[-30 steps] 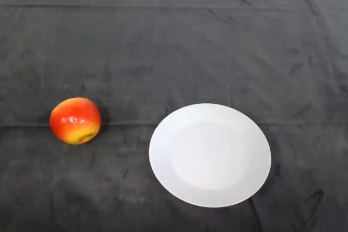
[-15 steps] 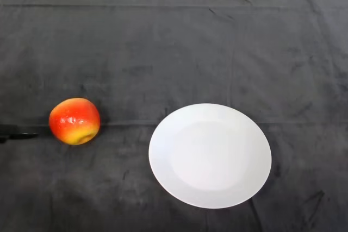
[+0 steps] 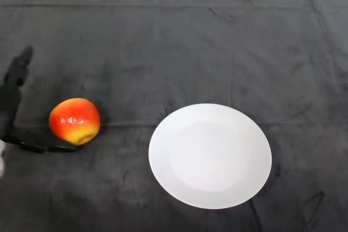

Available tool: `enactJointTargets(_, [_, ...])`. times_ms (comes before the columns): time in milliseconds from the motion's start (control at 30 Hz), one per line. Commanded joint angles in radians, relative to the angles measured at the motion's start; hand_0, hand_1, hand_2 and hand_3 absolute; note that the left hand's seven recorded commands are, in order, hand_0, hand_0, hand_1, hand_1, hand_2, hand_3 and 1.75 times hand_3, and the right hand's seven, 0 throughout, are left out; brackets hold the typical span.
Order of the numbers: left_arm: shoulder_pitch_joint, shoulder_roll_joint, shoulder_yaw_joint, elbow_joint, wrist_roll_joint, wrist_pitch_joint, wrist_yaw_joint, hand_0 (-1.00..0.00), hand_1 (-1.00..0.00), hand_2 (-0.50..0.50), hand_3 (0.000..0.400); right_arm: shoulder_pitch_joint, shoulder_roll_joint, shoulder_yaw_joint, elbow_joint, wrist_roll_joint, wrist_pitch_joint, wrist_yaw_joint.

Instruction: Move the apple to the plate

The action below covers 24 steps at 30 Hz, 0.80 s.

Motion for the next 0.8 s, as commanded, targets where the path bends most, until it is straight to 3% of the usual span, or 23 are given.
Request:
enactJointTargets(33, [-0.055, -0.015, -0.024, -0.051, 0.025, -0.009, -0.012, 0.00, 0.00, 0.00, 0.000, -0.011, -0.022, -0.0093, -0.001, 0.0132, 0.002, 0.0034])
enactJointTargets(333, [-0.060, -0.075, -0.067, -0.074, 0.053, 0.003, -0.031, 0.00, 0.00, 0.00, 0.000, -0.011, -0.022, -0.0094, -0.002, 0.0132, 0.002, 0.0031])
enactJointTargets(600, [-0.052, -0.099, -0.091, -0.063, 0.064, 0.011, -0.062, 0.00, 0.00, 0.00, 0.000, -0.011, -0.022, -0.0094, -0.003, 0.0132, 0.002, 0.0028])
enactJointTargets(800, [-0.059, -0.105, -0.103, -0.048, 0.065, 0.054, -0.104, 0.00, 0.00, 0.00, 0.000, -0.011, -0.022, -0.0094, -0.003, 0.0133, 0.002, 0.0027])
